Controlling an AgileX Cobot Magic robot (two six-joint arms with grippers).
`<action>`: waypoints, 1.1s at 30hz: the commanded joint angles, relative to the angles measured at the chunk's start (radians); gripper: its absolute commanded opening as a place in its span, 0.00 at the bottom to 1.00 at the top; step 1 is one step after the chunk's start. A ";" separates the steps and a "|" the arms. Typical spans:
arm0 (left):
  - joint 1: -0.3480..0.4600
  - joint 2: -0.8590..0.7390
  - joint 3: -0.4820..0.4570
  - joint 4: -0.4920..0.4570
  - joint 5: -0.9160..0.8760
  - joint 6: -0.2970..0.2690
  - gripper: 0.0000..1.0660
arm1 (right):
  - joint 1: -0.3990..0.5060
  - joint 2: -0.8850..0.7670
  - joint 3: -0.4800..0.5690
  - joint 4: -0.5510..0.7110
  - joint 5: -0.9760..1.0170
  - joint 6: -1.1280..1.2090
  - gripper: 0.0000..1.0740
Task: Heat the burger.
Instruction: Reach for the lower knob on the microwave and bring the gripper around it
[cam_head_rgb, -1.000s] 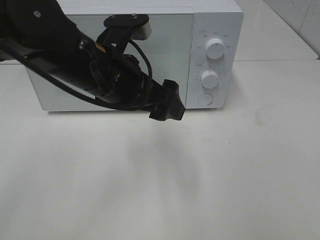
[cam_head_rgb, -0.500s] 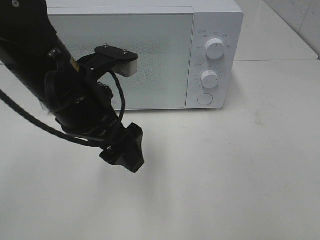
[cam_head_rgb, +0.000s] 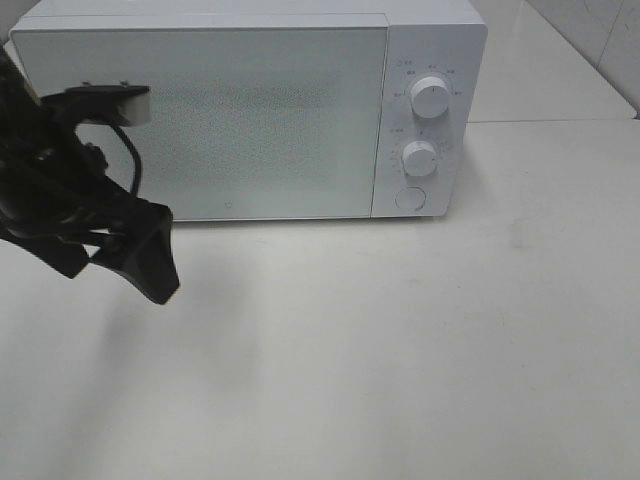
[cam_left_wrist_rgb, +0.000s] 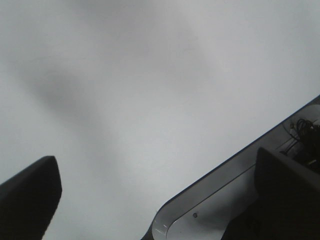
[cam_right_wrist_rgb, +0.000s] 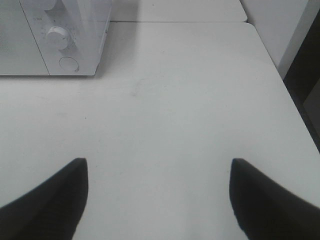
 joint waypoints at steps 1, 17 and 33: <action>0.099 -0.059 0.002 -0.001 0.049 -0.008 0.93 | -0.007 -0.029 0.007 0.001 -0.003 -0.013 0.71; 0.412 -0.333 0.188 0.031 0.072 -0.051 0.93 | -0.007 -0.029 0.007 0.001 -0.003 -0.013 0.71; 0.424 -0.764 0.368 0.168 0.056 -0.162 0.93 | -0.007 -0.029 0.007 0.001 -0.003 -0.013 0.71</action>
